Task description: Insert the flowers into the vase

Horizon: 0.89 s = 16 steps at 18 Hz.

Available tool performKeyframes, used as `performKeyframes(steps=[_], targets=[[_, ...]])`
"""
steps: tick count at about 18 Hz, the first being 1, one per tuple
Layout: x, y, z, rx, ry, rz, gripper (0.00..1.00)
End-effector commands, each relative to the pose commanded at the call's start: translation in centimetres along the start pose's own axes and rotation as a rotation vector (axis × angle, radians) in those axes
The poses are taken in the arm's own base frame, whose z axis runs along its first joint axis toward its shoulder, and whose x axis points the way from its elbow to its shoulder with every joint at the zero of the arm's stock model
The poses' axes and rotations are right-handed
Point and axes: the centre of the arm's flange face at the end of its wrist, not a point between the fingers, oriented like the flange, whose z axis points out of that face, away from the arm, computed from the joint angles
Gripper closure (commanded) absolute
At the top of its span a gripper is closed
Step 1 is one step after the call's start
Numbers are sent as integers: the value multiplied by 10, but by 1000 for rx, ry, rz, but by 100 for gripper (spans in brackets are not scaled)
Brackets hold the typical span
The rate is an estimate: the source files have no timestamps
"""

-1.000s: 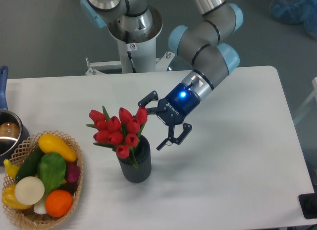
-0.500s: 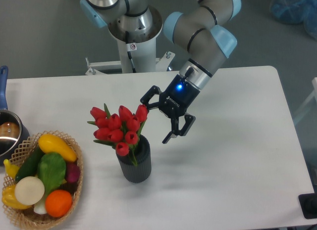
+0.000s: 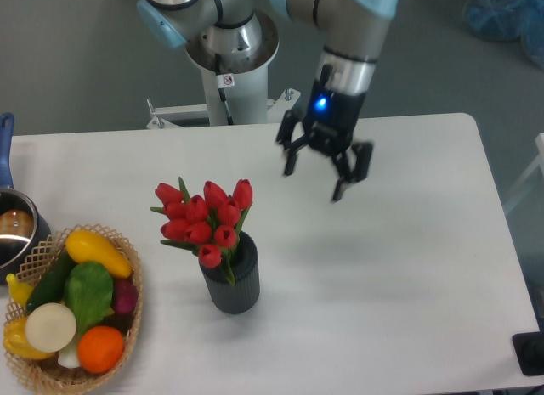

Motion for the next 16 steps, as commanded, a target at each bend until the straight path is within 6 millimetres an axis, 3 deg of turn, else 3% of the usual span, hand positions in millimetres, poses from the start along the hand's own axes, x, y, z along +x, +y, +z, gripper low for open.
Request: performKeyframes(steps=[7, 13, 16], targets=[[2, 52, -59, -216, -16, 41, 0], [-2, 99, -97, -257, 41, 102, 0], [1, 135, -114, -253, 77, 100, 0]])
